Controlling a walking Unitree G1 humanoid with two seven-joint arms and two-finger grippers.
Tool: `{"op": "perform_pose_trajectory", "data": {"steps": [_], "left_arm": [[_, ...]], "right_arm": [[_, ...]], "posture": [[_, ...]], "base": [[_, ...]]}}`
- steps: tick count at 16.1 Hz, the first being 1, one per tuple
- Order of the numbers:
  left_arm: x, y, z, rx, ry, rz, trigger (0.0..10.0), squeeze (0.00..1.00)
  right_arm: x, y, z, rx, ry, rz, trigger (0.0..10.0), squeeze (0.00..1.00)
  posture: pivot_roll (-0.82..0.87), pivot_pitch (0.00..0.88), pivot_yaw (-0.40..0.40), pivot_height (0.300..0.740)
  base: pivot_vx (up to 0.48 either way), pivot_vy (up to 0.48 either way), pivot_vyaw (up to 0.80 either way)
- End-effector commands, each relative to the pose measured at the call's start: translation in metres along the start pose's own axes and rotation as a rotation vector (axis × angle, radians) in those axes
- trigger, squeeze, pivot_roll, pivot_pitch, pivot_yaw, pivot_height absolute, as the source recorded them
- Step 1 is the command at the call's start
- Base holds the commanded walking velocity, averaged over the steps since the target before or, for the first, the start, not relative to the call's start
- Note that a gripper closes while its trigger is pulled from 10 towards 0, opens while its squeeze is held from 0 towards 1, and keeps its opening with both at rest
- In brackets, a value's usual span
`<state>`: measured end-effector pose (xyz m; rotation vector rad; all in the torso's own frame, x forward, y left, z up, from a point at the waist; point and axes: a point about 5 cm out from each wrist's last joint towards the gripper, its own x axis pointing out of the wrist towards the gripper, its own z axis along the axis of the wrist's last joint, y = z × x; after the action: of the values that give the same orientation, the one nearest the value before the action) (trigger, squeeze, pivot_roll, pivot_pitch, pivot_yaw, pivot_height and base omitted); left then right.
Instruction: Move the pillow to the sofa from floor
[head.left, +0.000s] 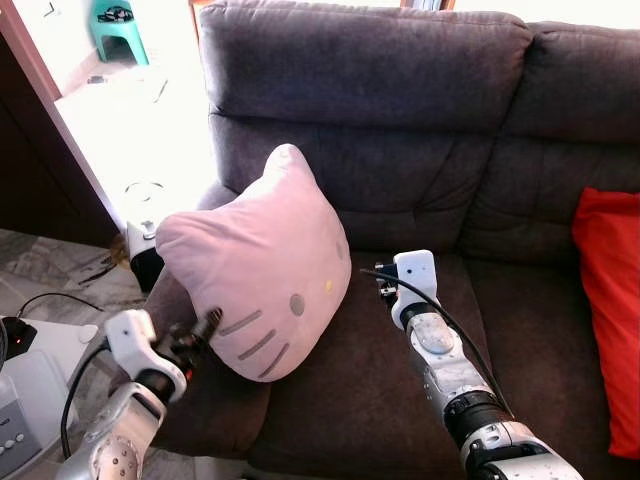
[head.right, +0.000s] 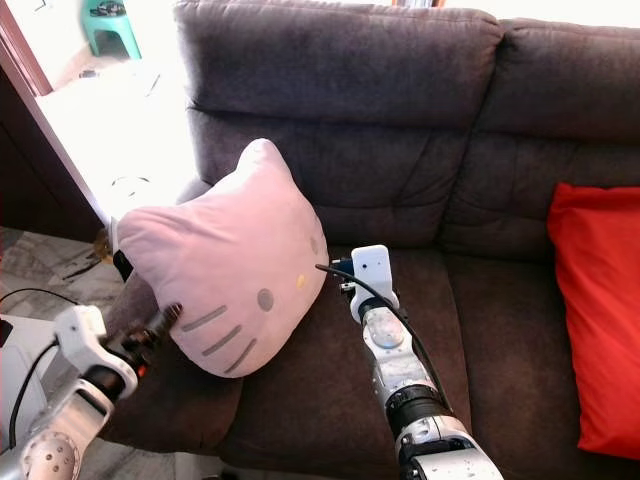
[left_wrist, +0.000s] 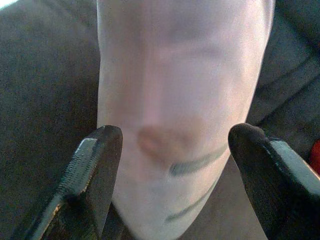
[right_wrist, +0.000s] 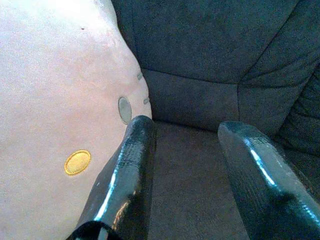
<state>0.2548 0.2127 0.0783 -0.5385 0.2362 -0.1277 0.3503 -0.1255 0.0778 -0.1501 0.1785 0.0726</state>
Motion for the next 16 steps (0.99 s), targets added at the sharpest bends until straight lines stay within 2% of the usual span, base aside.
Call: {"op": "perform_pose_trajectory", "data": {"steps": [1, 2, 6, 9, 13, 16], "left_arm": [[-0.003, 0.005, -0.012, 0.012, 0.068, 0.020, 10.0, 0.00], [-0.003, 0.007, -0.019, 0.034, 0.104, 0.035, 10.0, 0.00], [0.004, 0.009, -0.032, -0.004, 0.132, 0.037, 10.0, 0.00], [0.015, 0.013, -0.031, -0.020, 0.104, 0.061, 10.0, 0.00], [0.034, 0.019, -0.032, 0.001, 0.113, 0.091, 10.0, 0.00], [0.039, 0.017, -0.037, -0.010, 0.127, 0.073, 9.8, 0.00]], "right_arm": [[-0.001, 0.001, -0.004, -0.009, 0.015, 0.002, 10.0, 0.00], [-0.002, 0.001, -0.004, -0.011, 0.015, 0.002, 10.0, 0.00], [-0.001, 0.000, -0.004, -0.012, 0.015, -0.001, 10.0, 0.00], [-0.001, -0.003, -0.003, -0.013, 0.013, -0.008, 10.0, 0.00], [0.000, -0.005, -0.002, -0.016, 0.012, -0.013, 10.0, 0.00], [0.000, -0.006, 0.000, -0.017, 0.010, -0.015, 10.0, 0.00]], "posture": [[0.18, 0.102, -0.022, 0.740], [0.18, 0.100, -0.023, 0.740], [0.17, 0.098, -0.025, 0.740], [0.16, 0.112, -0.029, 0.740], [0.15, 0.124, -0.034, 0.740], [0.14, 0.132, -0.035, 0.740]], "base": [[0.000, 0.000, 0.00], [0.000, 0.000, 0.00], [0.000, 0.000, 0.00], [0.000, 0.000, 0.00], [0.000, 0.000, 0.00], [0.000, 0.000, 0.00]]}}
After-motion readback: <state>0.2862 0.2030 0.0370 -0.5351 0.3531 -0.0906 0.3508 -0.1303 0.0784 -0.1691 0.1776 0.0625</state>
